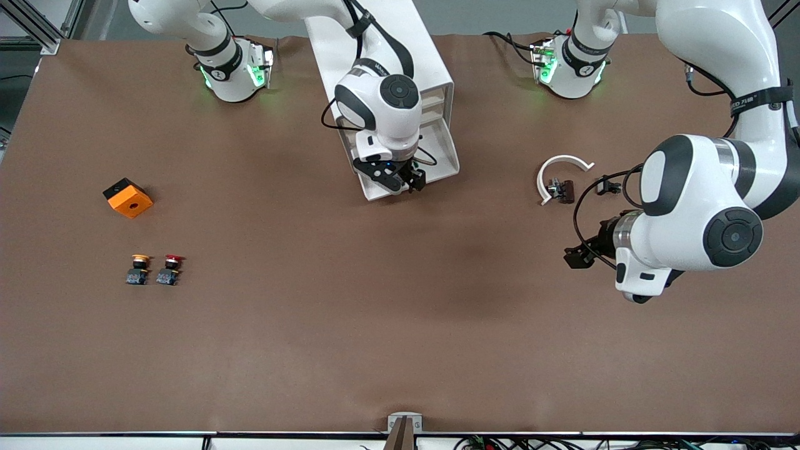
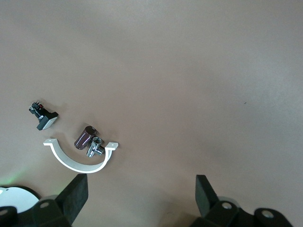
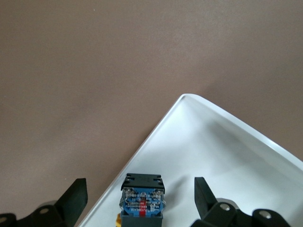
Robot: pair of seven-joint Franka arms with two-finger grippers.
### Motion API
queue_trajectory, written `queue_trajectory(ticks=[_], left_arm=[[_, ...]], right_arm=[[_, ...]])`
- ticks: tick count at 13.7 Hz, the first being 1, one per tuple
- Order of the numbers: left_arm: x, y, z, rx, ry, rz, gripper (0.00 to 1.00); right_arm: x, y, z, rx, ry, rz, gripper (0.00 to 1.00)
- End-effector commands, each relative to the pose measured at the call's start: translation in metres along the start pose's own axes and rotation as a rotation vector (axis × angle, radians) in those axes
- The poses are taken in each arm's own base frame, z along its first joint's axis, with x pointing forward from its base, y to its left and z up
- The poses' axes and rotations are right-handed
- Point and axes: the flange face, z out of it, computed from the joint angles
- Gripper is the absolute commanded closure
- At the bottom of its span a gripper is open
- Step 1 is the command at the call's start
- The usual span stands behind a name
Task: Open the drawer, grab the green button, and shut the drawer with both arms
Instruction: 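Grasp the green push button inside the drawer with the right gripper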
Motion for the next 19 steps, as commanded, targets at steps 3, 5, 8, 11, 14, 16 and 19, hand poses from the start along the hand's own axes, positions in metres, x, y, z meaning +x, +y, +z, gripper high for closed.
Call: queue_trajectory(ticks=[3,5,8,11,14,16,19], left_arm=[[-0.0024,0.0000,0.0001,0.013,0.021,0.020,0.00],[-0.0025,0.0025,0.0028,0.013,0.020,0.021,0.00],[-0.0019,0.0027,0.0036,0.014,0.022,0.021,0.00],[-0.0030,0.0038,0.0024,0.011,0.023,0.023,0.00],[-0.0036,0.0043,0.0025,0.011,0.022,0.023,0.00],[-0.0036,0.0043,0.0025,0.011,0.022,0.023,0.00],[-0.0042,0.0049,0.0027,0.011,0.022,0.024,0.00]], right_arm=[[-0.0046,-0.0052,0.0051,0.000,0.013,-0.017,0.21],[-0.0078,-0.0073,0.0063,0.015,0.012,-0.028,0.27],[-0.0100,-0.0076,0.0098,0.014,0.013,-0.031,0.28],[-0.0100,-0.0076,0.0098,0.014,0.013,-0.033,0.32],[-0.0100,-0.0079,0.0093,0.014,0.013,-0.034,0.33],[-0.0099,-0.0086,0.0081,0.015,0.013,-0.036,0.41],[-0.0098,-0.0087,0.0071,0.017,0.012,-0.052,0.60]])
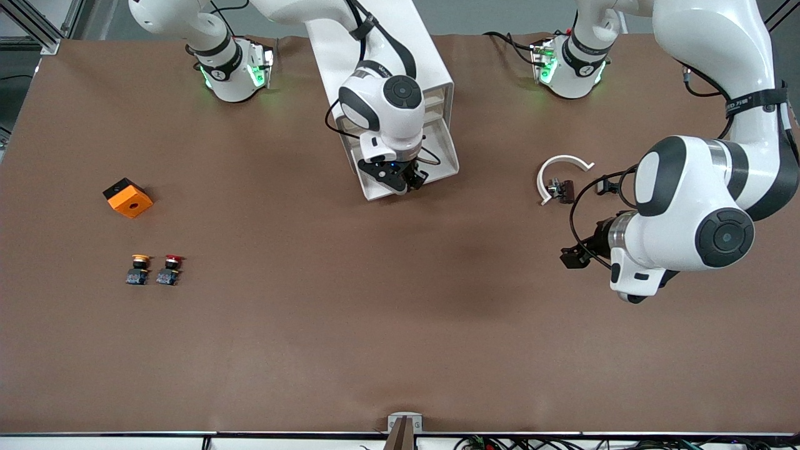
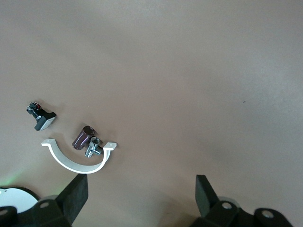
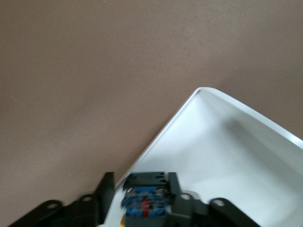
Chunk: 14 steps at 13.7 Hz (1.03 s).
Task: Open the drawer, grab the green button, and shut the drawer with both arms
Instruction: 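Grasp the green push button inside the drawer with the right gripper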
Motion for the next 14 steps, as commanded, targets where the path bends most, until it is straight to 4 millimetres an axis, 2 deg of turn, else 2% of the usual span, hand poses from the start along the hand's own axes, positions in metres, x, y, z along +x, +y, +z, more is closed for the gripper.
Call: queue_trajectory(ticks=[1,2,4,6,14], left_arm=[[-0.002,0.001,-0.001,0.010,0.020,0.018,0.00],[-0.002,0.001,-0.001,0.010,0.020,0.018,0.00],[-0.002,0.001,-0.001,0.010,0.020,0.018,0.00],[-0.003,0.002,-0.003,0.007,0.024,0.020,0.00],[-0.005,0.004,-0.003,0.006,0.024,0.017,0.00]], right_arm=[[-0.002,-0.003,0.001,-0.003,0.009,-0.032,0.65],[-0.002,-0.003,0.001,-0.003,0.009,-0.032,0.71],[-0.002,-0.003,0.000,-0.003,0.009,-0.032,0.91],[-0.002,-0.004,0.000,-0.001,0.008,-0.031,0.99],[-0.001,-0.009,-0.010,0.013,0.006,-0.029,1.00]])
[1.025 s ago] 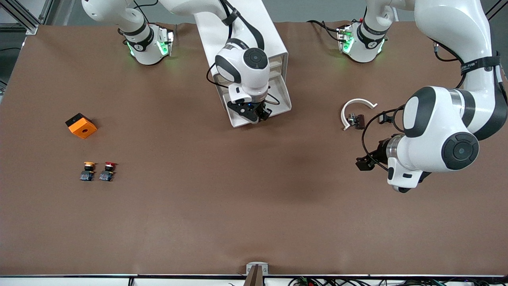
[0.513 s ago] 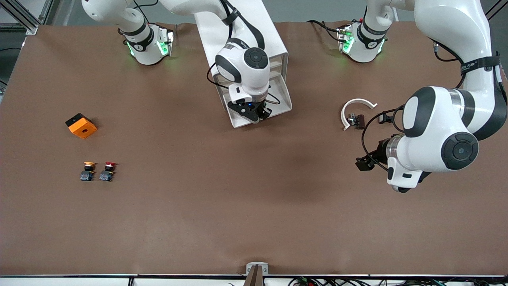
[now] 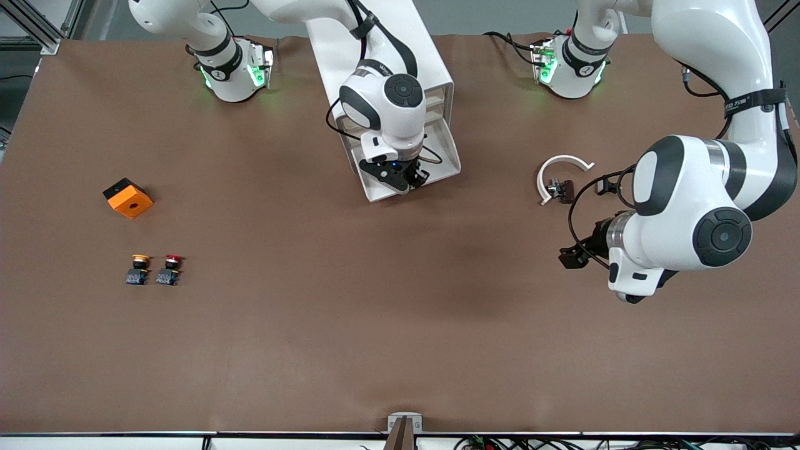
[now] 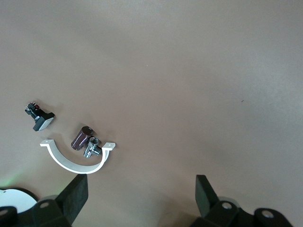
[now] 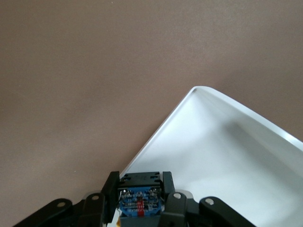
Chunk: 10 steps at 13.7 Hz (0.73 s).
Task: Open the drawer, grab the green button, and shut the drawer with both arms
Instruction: 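Grasp the green push button inside the drawer with the right gripper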
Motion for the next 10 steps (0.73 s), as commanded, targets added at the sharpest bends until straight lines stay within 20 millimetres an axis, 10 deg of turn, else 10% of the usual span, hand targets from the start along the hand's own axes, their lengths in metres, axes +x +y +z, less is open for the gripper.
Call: queue_trajectory(ticks=[1,10], left_arm=[[-0.004,0.002,-0.003,0.008,0.021,0.013,0.00],[-0.006,0.004,-0.002,0.010,0.021,0.018,0.00]], right_arm=[[0.000,-0.006,-0.007,0.007,0.005,-0.011,1.00],[0.008,-0.017,-0.035,-0.004,-0.032,0.000,1.00]])
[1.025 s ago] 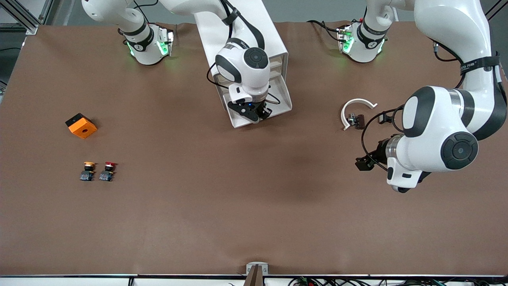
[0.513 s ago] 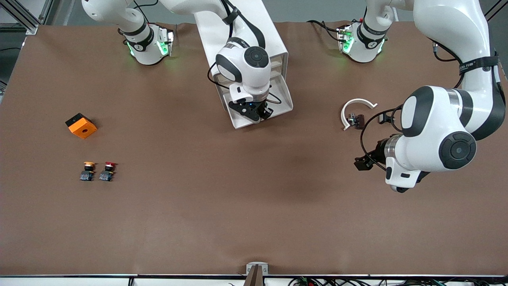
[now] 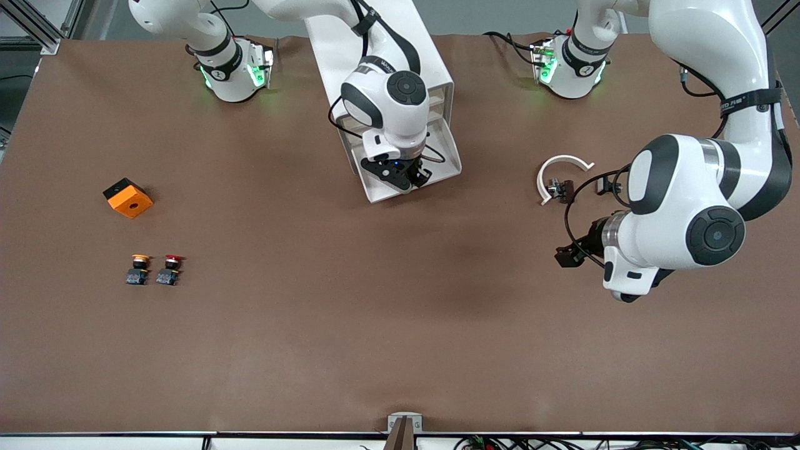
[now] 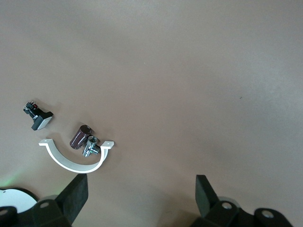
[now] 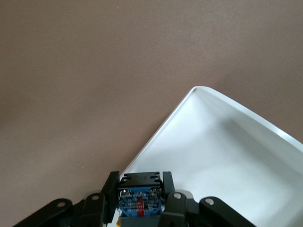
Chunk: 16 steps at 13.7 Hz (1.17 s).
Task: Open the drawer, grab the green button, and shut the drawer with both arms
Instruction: 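Grasp the green push button inside the drawer with the right gripper, then lift the green button out and carry it toward the red button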
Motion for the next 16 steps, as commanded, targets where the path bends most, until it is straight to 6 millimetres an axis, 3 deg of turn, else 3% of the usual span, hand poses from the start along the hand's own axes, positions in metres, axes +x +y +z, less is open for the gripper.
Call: queue_trajectory(ticks=[1,2,4,6,8,13,16], left_arm=[[-0.001,0.000,-0.003,0.007,0.021,0.008,0.00],[-0.001,0.000,-0.004,0.003,0.025,0.008,0.00],[-0.001,0.001,-0.004,0.001,0.027,0.008,0.00],[-0.001,0.001,-0.004,0.001,0.027,0.008,0.00],[-0.001,0.000,-0.005,0.000,0.028,0.009,0.00],[-0.001,0.000,-0.006,-0.002,0.029,0.010,0.00],[0.000,-0.002,-0.006,-0.002,0.028,0.010,0.00]], right_arm=[[0.014,-0.012,-0.029,-0.001,-0.024,0.000,1.00],[0.027,-0.014,-0.042,-0.009,-0.031,-0.011,1.00],[0.070,-0.010,-0.066,0.001,-0.050,-0.023,1.00],[0.122,0.008,-0.087,0.010,-0.054,-0.060,1.00],[0.182,0.032,-0.093,0.002,-0.058,-0.125,1.00],[0.322,0.109,-0.077,-0.008,-0.065,-0.299,1.00],[0.392,0.161,-0.070,0.007,-0.054,-0.385,1.00]])
